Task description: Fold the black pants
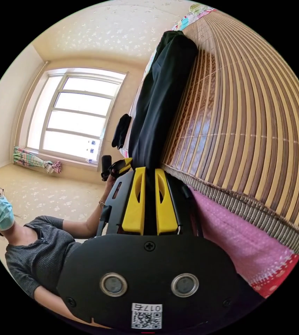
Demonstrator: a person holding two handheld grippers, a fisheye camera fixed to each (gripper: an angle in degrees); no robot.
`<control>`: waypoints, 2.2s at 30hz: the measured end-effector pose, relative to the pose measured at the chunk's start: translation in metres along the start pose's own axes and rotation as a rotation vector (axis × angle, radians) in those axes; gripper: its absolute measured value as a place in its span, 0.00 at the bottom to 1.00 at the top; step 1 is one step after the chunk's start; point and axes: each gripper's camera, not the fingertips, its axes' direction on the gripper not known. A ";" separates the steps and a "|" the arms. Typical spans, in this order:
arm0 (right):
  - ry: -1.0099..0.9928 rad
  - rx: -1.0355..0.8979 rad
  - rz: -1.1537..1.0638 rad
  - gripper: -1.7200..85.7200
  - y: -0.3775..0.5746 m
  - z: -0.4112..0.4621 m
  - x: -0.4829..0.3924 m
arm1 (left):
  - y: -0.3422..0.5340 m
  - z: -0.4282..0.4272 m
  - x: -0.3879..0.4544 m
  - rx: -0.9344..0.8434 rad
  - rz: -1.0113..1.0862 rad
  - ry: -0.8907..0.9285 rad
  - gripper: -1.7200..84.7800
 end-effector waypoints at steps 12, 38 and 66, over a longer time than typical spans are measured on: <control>-0.503 0.189 -0.194 0.05 0.040 -0.057 -0.091 | 0.087 -0.048 0.059 0.136 0.261 0.366 0.07; -0.128 0.449 -0.729 0.04 -0.061 -0.210 -0.592 | 0.043 -0.118 0.430 0.436 0.743 0.450 0.06; -0.070 0.174 0.050 0.06 0.071 0.028 -0.138 | 0.142 0.033 0.094 -0.162 0.258 0.148 0.10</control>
